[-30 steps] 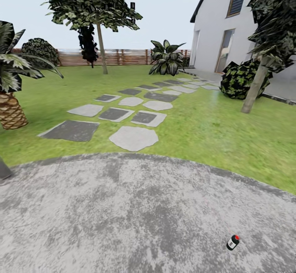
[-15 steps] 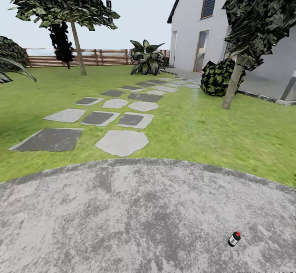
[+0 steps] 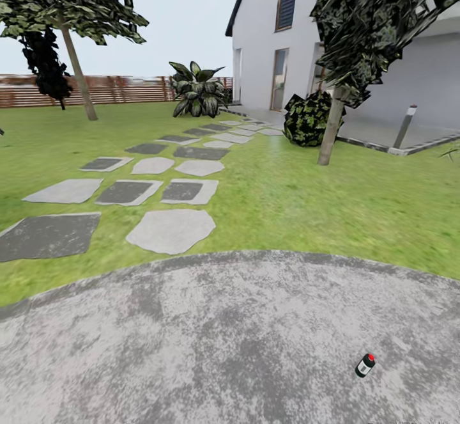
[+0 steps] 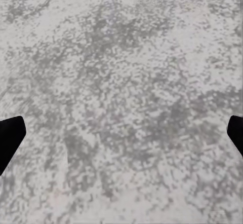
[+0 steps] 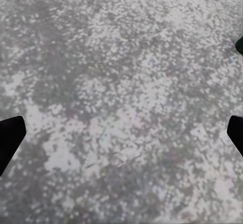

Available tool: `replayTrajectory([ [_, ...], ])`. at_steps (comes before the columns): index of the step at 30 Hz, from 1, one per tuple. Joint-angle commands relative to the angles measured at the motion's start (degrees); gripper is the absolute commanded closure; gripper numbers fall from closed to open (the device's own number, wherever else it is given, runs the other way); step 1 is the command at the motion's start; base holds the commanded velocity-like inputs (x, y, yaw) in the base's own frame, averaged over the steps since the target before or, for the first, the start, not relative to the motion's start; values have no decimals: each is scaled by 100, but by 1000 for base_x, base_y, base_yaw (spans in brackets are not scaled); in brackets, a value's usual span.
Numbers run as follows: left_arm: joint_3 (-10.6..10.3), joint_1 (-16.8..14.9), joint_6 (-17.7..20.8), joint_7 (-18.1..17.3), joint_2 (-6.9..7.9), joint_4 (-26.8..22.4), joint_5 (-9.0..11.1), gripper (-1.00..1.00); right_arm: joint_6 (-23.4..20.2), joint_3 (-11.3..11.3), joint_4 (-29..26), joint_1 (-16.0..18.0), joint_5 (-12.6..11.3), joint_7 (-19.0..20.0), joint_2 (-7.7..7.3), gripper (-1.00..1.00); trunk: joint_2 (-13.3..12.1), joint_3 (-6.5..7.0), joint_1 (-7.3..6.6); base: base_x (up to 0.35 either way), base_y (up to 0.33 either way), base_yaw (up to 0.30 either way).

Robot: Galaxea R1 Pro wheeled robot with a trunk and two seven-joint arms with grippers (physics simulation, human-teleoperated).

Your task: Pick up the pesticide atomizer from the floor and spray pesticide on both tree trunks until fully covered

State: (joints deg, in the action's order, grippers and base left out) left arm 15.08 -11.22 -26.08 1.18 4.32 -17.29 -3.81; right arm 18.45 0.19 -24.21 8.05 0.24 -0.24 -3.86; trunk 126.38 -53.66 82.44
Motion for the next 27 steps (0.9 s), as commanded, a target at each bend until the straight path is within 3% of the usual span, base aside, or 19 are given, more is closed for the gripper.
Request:
replayTrajectory([
  [1,21,-3,-20,11,-1,6,-41,-100,18,1,4,4,2,-2,-1,-100,2,-5,1,180,295,-289],
  [13,20,-3,-21,9,-1,6,-41,-100,18,2,4,4,2,-2,-1,-100,2,-5,1,171,222,-289],
  [27,31,-3,-13,14,-2,6,-34,-100,18,4,4,4,2,-1,-1,-100,2,-5,1,13,11,-289],
])
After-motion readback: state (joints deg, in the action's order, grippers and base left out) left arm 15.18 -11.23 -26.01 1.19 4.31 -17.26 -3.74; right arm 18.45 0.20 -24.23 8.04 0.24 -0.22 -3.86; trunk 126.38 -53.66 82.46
